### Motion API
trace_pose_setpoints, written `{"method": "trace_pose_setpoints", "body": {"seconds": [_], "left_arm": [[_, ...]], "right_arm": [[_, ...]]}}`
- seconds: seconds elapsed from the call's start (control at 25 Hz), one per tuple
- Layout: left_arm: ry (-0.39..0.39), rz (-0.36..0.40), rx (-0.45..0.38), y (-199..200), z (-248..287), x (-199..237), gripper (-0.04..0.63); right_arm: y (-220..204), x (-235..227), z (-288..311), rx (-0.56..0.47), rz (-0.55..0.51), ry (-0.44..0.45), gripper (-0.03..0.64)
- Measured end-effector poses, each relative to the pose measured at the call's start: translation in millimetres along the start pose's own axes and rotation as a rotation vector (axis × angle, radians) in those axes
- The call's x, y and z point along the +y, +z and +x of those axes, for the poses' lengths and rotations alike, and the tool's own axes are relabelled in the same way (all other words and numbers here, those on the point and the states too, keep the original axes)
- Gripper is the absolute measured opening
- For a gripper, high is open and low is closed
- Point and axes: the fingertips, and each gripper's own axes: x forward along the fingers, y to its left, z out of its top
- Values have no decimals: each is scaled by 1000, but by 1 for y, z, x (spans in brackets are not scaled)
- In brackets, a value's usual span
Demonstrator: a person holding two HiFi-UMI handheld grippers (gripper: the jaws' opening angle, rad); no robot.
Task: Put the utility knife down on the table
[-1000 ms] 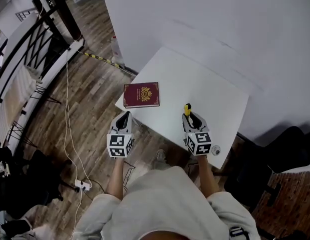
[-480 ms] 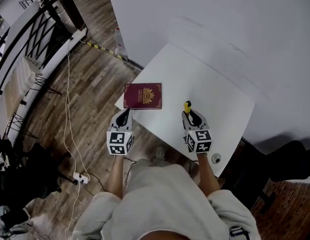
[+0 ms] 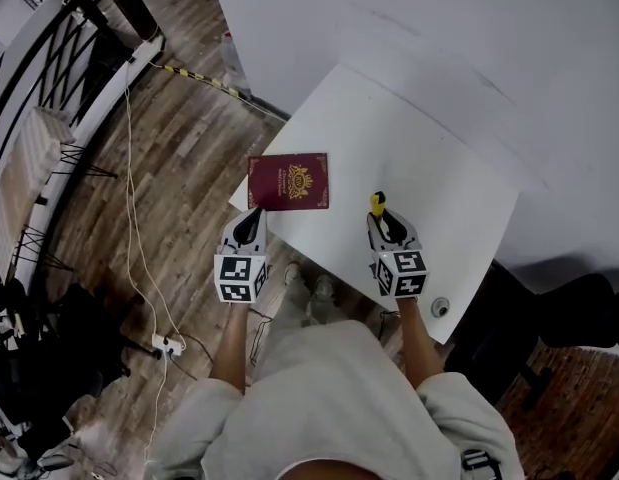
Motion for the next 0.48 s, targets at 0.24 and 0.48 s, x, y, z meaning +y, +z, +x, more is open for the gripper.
{"method": "trace_pose_setpoints", "body": {"seconds": [0.24, 0.48], "left_arm": [[-47, -13, 33, -10, 23, 10, 6], [-69, -31, 67, -26, 39, 18, 6]], "right_arm": [[-12, 0, 19, 53, 14, -27, 110], [-25, -3, 36, 104, 4, -41, 109]]}}
